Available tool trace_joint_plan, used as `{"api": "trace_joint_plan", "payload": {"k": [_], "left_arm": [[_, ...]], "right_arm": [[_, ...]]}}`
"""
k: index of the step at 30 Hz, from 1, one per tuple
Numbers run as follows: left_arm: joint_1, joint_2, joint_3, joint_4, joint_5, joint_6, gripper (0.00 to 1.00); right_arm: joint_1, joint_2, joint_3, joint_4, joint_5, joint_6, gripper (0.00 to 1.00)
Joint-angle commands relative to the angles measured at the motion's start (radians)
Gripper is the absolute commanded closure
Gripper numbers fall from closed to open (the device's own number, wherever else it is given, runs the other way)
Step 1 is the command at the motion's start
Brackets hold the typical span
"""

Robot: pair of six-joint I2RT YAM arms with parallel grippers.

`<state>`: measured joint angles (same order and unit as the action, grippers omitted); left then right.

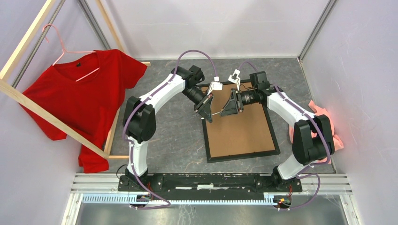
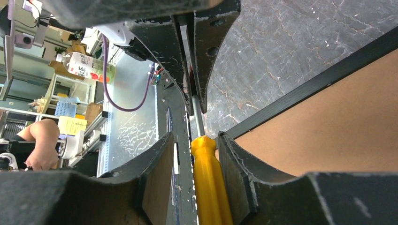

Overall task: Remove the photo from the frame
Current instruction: Adjust the screwdriver.

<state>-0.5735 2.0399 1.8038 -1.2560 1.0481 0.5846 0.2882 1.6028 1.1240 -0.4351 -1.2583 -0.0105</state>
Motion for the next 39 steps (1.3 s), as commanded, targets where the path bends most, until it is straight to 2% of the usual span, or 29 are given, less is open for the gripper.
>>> {"api": "trace_joint_plan", "payload": {"k": [1, 6, 9, 13, 16, 17, 19, 22, 26, 30, 33, 35, 39], "left_arm": [[-0.007, 0.012, 0.043, 0.046, 0.022, 0.029, 0.98], [-0.008, 0.017, 0.046, 0.047, 0.027, 0.029, 0.98], [-0.007, 0.019, 0.045, 0.046, 0.026, 0.030, 0.98], [-0.006, 0.022, 0.047, 0.046, 0.021, 0.030, 0.98], [-0.006, 0.025, 0.049, 0.064, 0.013, 0.011, 0.98], [-0.004, 0.025, 0.050, 0.073, 0.009, 0.002, 0.95], [0.005, 0.026, 0.050, 0.090, 0.008, -0.018, 0.86], [0.035, 0.024, 0.064, 0.094, 0.016, -0.034, 0.64], [0.096, 0.000, 0.066, 0.114, 0.011, -0.058, 0.50], [0.160, -0.027, 0.045, 0.201, -0.031, -0.159, 0.45], [0.210, -0.045, 0.015, 0.340, -0.098, -0.319, 0.43], [0.244, -0.051, -0.021, 0.469, -0.162, -0.431, 0.42], [0.271, -0.017, -0.033, 0.586, -0.300, -0.566, 0.42]], "right_arm": [[0.031, -0.014, 0.002, 0.128, -0.092, 0.123, 0.54], [0.031, -0.013, -0.030, 0.206, -0.083, 0.190, 0.61], [0.031, -0.010, -0.029, 0.207, -0.082, 0.191, 0.75], [0.030, -0.013, -0.031, 0.207, -0.082, 0.187, 1.00], [0.030, -0.016, -0.031, 0.201, -0.089, 0.181, 1.00], [0.031, -0.018, -0.031, 0.197, -0.090, 0.176, 1.00], [0.031, -0.021, -0.028, 0.189, -0.087, 0.166, 1.00], [0.026, -0.023, -0.022, 0.187, -0.063, 0.164, 1.00], [0.004, -0.017, -0.013, 0.203, -0.030, 0.192, 1.00], [-0.027, -0.003, -0.005, 0.233, 0.002, 0.240, 1.00], [-0.041, 0.015, 0.028, 0.210, 0.058, 0.245, 1.00], [-0.047, 0.034, 0.058, 0.190, 0.121, 0.247, 1.00], [-0.051, 0.121, 0.175, 0.123, 0.283, 0.252, 1.00]]}}
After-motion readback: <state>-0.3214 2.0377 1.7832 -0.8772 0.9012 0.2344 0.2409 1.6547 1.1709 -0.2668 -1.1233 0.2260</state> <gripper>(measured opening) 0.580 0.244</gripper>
